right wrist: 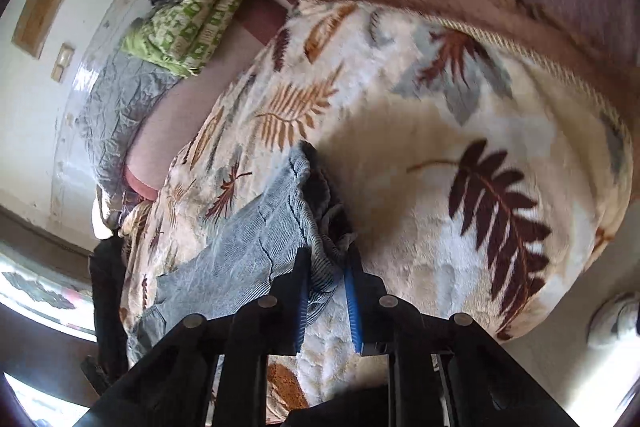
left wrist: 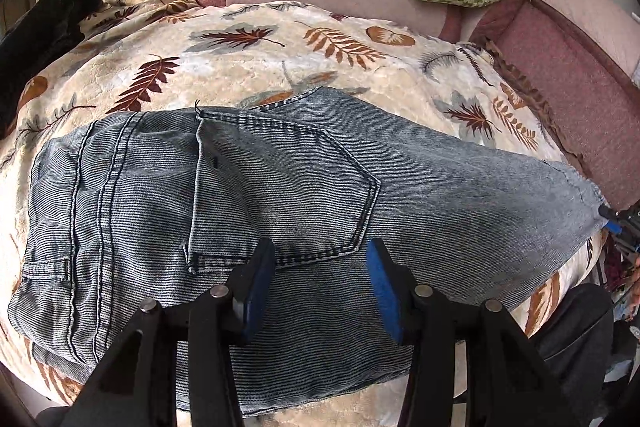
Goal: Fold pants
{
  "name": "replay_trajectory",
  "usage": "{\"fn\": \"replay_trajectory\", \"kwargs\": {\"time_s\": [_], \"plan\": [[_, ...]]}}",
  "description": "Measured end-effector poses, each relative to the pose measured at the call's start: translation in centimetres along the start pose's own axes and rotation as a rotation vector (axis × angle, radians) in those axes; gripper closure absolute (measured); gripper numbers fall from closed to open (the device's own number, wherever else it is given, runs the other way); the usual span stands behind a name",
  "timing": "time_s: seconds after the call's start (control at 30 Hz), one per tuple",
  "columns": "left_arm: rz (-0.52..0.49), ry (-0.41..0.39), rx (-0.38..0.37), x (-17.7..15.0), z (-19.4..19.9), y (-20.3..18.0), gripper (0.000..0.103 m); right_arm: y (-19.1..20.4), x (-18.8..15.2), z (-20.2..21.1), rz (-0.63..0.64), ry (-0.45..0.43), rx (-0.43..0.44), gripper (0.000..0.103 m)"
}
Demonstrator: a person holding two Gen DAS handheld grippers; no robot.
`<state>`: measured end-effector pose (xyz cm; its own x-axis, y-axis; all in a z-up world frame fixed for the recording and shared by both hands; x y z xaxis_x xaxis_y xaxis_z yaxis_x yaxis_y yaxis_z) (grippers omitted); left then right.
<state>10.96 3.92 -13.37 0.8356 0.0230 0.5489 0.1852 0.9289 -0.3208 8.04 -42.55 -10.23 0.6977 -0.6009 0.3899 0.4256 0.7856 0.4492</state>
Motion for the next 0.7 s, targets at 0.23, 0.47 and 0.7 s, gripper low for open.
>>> {"fn": "replay_trajectory", "kwargs": {"time_s": [0.23, 0.47, 0.7], "plan": [[-0.041, 0.027, -0.009, -0.1, -0.9, -1.5, 0.054, -3.2, -2.6, -3.9, -0.001, 0.179, -0.032, 0.077], [-0.074, 0.038, 0.002, 0.0, -2.2, -1.9, 0.051, 0.3, 4.4, -0.7, 0.093, 0.043, 0.037, 0.040], [-0.072, 0.031, -0.005, -0.3, -2.5, -1.9, 0.047, 2.9, 7.0, -10.3, 0.177, 0.250, -0.016, 0.041]]}}
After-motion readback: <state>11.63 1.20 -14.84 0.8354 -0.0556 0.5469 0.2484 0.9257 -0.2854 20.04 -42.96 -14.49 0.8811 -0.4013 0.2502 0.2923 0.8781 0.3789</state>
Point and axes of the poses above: each gripper's, at about its wrist camera, not at the fingertips, and z roughly against the way its jaws point, y to its left, x to its top, the point moved 8 cm from there along -z, roughly the way its jaws point, and after that the axes turned 8 degrees about -x, right-handed, at the moved point
